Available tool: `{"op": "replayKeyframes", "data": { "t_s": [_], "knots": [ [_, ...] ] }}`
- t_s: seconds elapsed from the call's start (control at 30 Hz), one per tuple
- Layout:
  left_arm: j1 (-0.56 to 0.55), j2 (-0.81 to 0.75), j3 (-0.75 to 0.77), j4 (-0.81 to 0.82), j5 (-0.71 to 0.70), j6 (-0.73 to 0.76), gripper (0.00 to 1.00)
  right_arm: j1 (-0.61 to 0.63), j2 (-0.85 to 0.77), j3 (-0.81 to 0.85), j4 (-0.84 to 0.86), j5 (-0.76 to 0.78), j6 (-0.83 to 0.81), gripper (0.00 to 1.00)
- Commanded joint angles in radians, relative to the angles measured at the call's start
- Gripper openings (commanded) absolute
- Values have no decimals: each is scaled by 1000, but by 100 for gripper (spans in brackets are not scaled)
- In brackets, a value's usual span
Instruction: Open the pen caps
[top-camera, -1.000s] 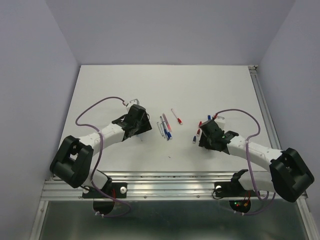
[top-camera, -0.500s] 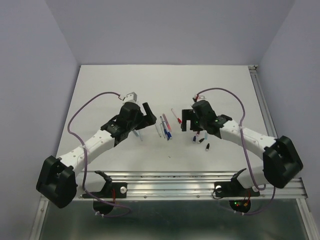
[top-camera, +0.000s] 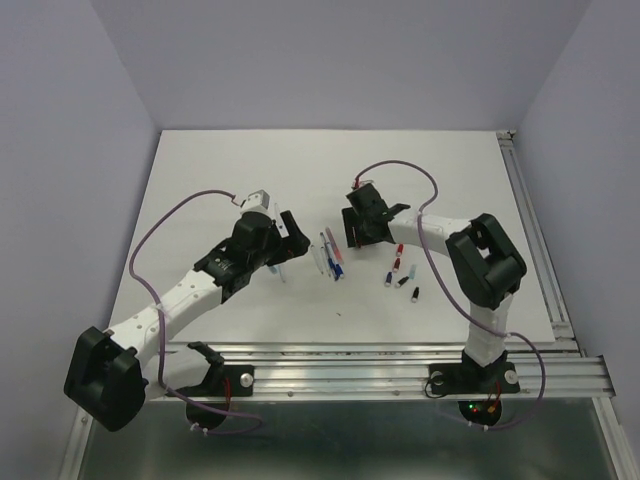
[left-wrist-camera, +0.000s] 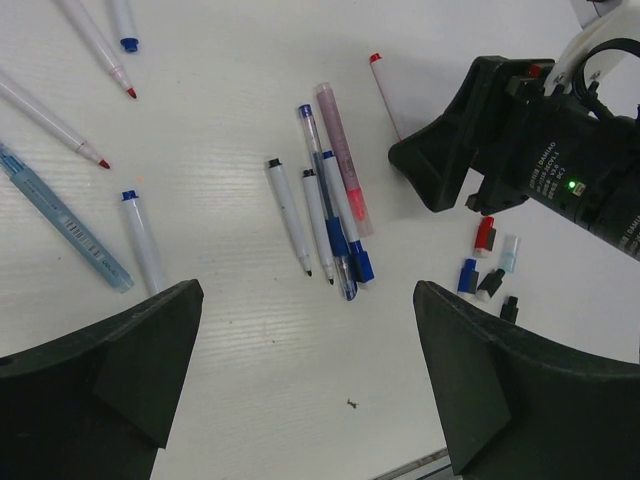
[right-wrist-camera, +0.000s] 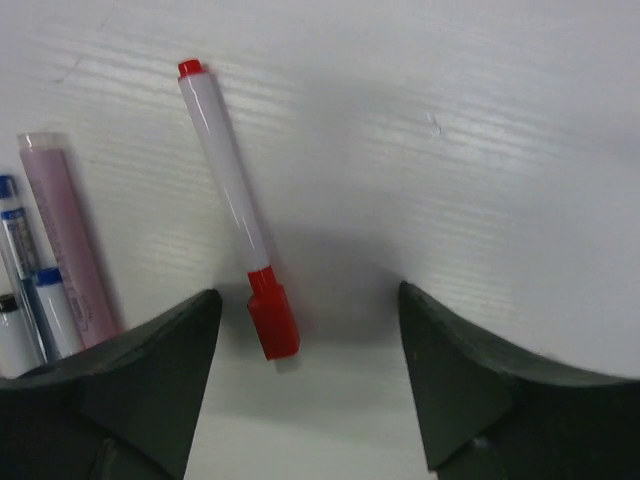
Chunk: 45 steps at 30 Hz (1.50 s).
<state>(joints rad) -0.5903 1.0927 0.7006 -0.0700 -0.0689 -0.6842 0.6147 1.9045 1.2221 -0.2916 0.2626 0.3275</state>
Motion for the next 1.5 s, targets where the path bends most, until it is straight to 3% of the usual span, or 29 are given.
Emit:
{"op": "replayKeyframes", "data": {
  "t_s": [0.0,0.1,0.23,0.4,0.57,0.6,0.7,0.97,1.03,1.13,1.17,1.2,1.27,1.33,1.43,1.47],
  "knots": [
    [-8,-11,-4,26,-12,21,99,-1,41,62,8,18,-41,65],
    [-8,-8,0,27,-19,23,99,-1,48,34,3,-9,-36,28],
    [-8,-1,10,27,-19,21,99,13,-4,-15,9,-40,-27,13],
    [-8,7,23,41,1,5,99,23,-169,-116,86,-81,10,12],
    [-11,9,20,96,43,-23,99,26,-401,-271,259,-391,60,13],
    [-11,10,20,107,49,-32,99,33,-421,-307,279,-498,71,13],
    [-19,18,17,147,63,-51,99,65,-464,-343,345,-604,108,13],
    [-62,47,-1,214,106,-101,98,111,-460,-329,394,-691,142,14],
    [-69,61,-7,228,101,-103,93,123,-456,-329,429,-717,160,13],
    [-71,93,-1,226,104,-103,69,132,-458,-337,479,-775,177,14],
    [-72,101,0,228,106,-104,57,132,-458,-338,491,-790,180,15],
    [-72,111,3,228,109,-106,27,138,-458,-343,508,-795,191,15],
    [-72,119,11,228,112,-109,5,143,-453,-343,508,-793,191,18],
    [-74,118,11,228,110,-118,0,146,-450,-340,497,-780,186,23],
    [-75,104,13,230,98,-133,0,157,-433,-317,444,-757,154,47],
    [-75,99,13,230,98,-140,0,163,-420,-312,424,-746,142,50]
  ]
}}
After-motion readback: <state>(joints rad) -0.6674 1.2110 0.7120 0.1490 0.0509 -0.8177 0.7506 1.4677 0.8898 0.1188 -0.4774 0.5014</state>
